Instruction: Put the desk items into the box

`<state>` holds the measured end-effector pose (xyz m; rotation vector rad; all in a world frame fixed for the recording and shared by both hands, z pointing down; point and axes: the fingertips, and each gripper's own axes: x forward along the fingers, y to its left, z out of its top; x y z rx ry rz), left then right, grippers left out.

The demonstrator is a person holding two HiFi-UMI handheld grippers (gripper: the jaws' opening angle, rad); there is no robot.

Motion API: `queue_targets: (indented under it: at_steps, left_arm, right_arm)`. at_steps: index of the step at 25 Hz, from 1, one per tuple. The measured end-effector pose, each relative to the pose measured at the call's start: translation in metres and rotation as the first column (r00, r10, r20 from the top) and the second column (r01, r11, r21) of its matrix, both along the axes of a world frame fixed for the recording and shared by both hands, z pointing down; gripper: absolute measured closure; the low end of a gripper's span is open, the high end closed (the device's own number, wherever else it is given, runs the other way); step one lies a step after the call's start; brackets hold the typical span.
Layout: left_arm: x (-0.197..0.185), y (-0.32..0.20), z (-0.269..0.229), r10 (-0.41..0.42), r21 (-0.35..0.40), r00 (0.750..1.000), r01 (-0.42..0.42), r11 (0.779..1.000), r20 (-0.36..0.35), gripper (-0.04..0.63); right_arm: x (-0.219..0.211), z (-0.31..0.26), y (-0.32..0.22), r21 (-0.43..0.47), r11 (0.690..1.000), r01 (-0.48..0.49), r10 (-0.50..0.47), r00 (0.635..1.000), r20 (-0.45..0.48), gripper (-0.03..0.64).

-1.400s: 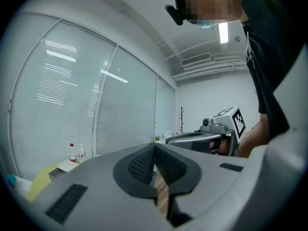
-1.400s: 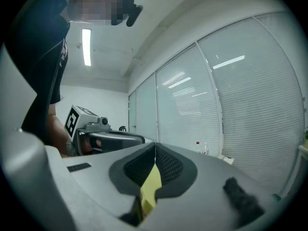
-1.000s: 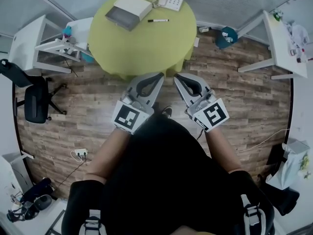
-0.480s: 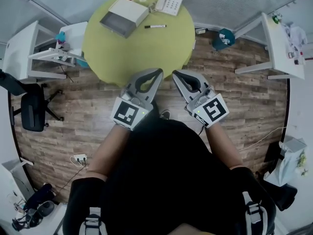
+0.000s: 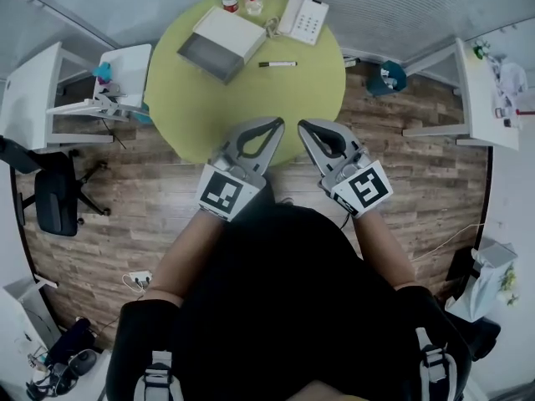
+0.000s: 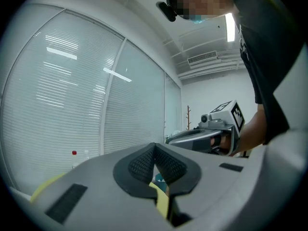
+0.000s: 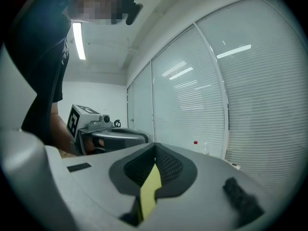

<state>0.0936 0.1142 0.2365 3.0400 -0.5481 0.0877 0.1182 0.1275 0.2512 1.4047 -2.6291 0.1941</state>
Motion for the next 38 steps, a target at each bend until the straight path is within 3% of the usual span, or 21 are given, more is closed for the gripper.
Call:
queue_targets:
  at_steps: [10,21,28,34,38]
  left_arm:
    - [-0.025,-0.074,0.008,0.033,-0.014,0.999,-0.034,0.999,-0.015,0.584]
    - [-0.002,-0.123,0.028,0.007,-0.069,0.998,-0.012,0.998,-0.064,0.584]
    - [0.025,-0.163,0.063,-0.073,-0.048,0.997,0.072,0.996,-0.017,0.584]
    - [0.048,-0.2,0.102,-0.148,-0.079,0.985,0.141,0.987,-0.086,0.584]
    - [0.059,-0.219,0.147,-0.182,-0.09,0.983,0.178,0.98,-0.038,0.584]
  right_arm:
    - [-0.026,0.008,-0.079,-0.022,0.999,-0.035,0.035,0.999,-0.013,0.6]
    - [0.005,0.036,-0.128,-0.065,0.997,-0.049,0.048,0.999,-0.017,0.598]
    - [0.046,0.087,-0.167,-0.143,0.989,0.028,-0.041,0.995,-0.086,0.598]
    - [0.073,0.138,-0.202,-0.22,0.97,0.101,-0.138,0.977,-0.161,0.598]
    - [0.083,0.181,-0.224,-0.27,0.95,0.158,-0.213,0.959,-0.188,0.598]
